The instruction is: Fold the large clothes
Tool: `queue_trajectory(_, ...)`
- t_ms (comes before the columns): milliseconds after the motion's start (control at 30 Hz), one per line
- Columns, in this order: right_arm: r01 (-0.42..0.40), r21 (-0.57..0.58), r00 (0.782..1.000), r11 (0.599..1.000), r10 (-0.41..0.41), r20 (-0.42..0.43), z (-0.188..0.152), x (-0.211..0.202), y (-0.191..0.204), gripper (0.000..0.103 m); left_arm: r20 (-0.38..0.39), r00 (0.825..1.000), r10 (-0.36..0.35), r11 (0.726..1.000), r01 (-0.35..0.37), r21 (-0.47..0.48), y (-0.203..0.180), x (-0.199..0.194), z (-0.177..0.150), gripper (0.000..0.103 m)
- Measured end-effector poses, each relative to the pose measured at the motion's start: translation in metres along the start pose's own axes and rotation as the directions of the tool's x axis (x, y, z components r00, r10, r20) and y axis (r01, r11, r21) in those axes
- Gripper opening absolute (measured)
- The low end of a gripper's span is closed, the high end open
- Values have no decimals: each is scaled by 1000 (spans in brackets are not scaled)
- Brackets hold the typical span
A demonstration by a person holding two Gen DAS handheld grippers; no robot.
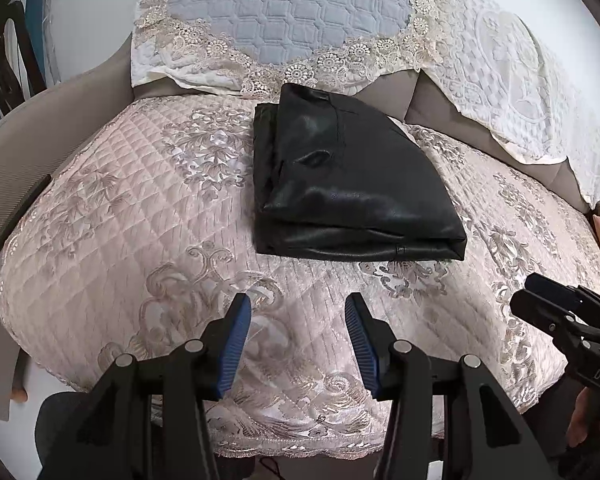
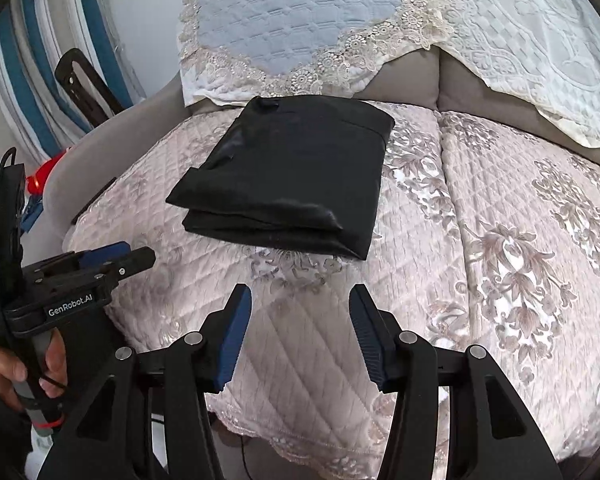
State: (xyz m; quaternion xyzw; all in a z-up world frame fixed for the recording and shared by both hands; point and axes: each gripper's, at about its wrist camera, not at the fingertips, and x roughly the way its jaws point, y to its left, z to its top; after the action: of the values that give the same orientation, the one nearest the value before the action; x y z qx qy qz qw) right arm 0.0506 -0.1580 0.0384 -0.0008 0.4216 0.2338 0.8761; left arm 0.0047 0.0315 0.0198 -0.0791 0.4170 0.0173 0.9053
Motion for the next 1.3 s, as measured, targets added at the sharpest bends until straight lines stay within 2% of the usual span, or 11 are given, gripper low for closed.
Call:
queue_trajectory(233, -4, -3, 1000, 1000, 4, 3, 2, -1, 2, 52, -1, 1000, -7, 1000, 7, 12, -4, -1, -3, 52)
queue_trajectory(367, -7, -2, 1000, 1000, 7, 4, 2, -1, 2, 52, 6, 1000, -18, 1000, 18, 14, -6, -2, -3, 59)
queue_trajectory(1300, -12, 0, 1000, 1000, 12, 2, -2, -1, 8, 52, -6, 1000, 7, 1000, -7, 22, -11, -1, -7, 62)
